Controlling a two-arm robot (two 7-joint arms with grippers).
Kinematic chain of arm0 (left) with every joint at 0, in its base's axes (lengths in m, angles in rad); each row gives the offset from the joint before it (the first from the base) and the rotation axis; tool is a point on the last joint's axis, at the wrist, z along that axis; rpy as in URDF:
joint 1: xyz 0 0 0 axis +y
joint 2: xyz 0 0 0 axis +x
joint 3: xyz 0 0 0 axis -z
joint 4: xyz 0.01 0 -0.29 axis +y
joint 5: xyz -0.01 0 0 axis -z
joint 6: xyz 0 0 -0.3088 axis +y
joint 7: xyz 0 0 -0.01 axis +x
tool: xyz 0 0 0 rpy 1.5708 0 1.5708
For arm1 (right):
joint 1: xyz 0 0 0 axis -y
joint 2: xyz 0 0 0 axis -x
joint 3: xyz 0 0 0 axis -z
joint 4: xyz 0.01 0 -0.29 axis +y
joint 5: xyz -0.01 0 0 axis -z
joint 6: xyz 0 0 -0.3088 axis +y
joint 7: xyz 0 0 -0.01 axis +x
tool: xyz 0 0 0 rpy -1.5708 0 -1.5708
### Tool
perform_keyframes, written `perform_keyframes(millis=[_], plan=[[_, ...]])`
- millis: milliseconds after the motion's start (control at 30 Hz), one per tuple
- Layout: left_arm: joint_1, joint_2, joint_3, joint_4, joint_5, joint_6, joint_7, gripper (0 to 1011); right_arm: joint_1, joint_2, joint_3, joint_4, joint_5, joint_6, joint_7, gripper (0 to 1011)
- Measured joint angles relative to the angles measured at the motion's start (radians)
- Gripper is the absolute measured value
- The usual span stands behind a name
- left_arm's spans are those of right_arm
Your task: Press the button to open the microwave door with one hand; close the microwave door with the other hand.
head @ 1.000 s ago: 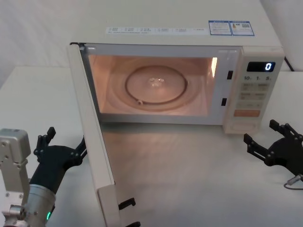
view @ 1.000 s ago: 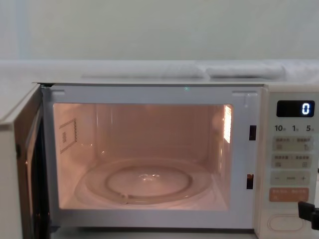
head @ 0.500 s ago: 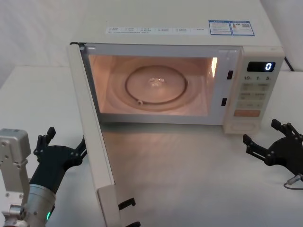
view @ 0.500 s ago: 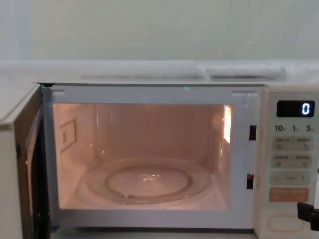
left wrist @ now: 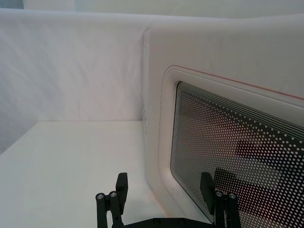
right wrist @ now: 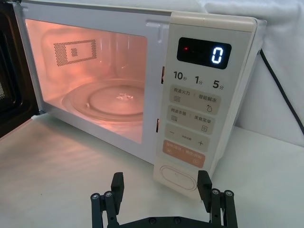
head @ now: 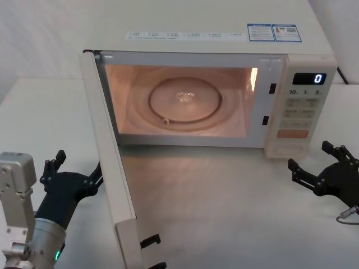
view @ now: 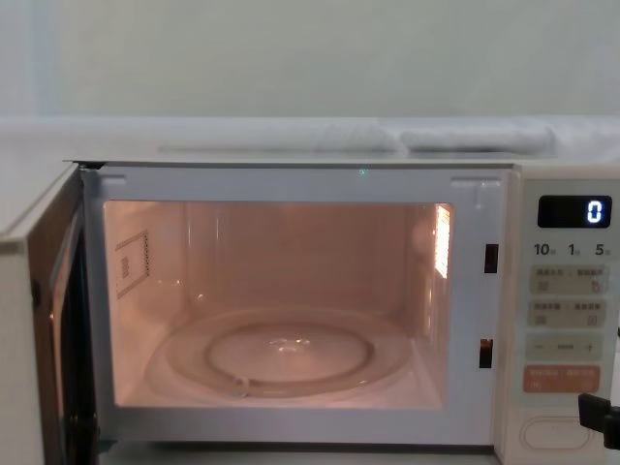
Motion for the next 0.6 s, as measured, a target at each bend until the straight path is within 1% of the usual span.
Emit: perform_keyframes(millis=[600], plan=[[0.000, 0.000, 0.000, 0.000, 0.000, 0.000, 0.000, 1001, 0.000, -0.001, 0.000, 0.000, -0.001, 0.000, -0.001, 1000]])
